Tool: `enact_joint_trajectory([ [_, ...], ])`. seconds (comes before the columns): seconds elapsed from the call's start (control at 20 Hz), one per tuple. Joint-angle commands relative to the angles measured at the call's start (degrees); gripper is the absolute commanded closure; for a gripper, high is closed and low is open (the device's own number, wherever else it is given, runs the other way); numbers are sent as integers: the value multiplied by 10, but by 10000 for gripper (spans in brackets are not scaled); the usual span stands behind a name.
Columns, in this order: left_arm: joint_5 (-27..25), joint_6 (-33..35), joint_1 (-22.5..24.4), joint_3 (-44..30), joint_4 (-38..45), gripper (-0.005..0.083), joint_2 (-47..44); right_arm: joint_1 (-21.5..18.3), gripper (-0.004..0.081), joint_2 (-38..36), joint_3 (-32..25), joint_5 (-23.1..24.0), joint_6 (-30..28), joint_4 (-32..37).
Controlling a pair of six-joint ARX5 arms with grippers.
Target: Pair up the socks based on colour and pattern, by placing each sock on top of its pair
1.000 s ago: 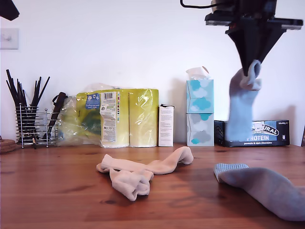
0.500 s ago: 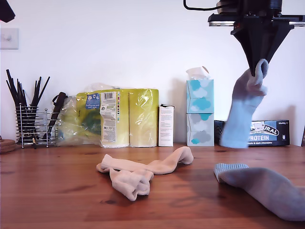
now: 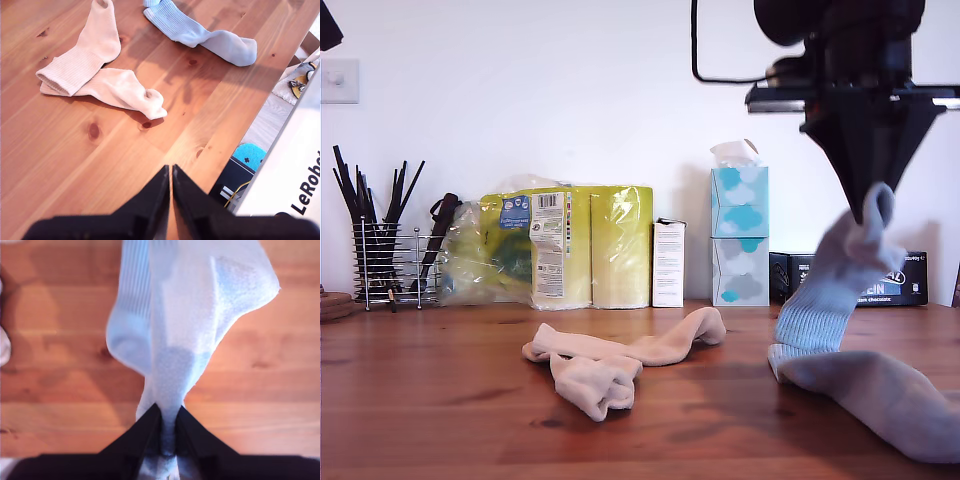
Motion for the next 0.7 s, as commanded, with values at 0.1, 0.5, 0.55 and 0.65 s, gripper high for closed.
enact_joint_trajectory([
  [0.1, 0, 5, -2, -9, 2, 793, 2, 39, 783, 9, -27, -23, 15, -14],
  [0.5, 0, 5, -2, -9, 2, 793, 2, 76, 783, 9, -115, -35, 43, -1],
  [0.55, 0, 5, -2, -9, 2, 793, 2, 76, 782, 9, -126, -35, 45, 6],
  [0.65, 0, 5, -2, -9, 2, 793, 2, 76, 780, 9, -137, -38, 45, 16],
])
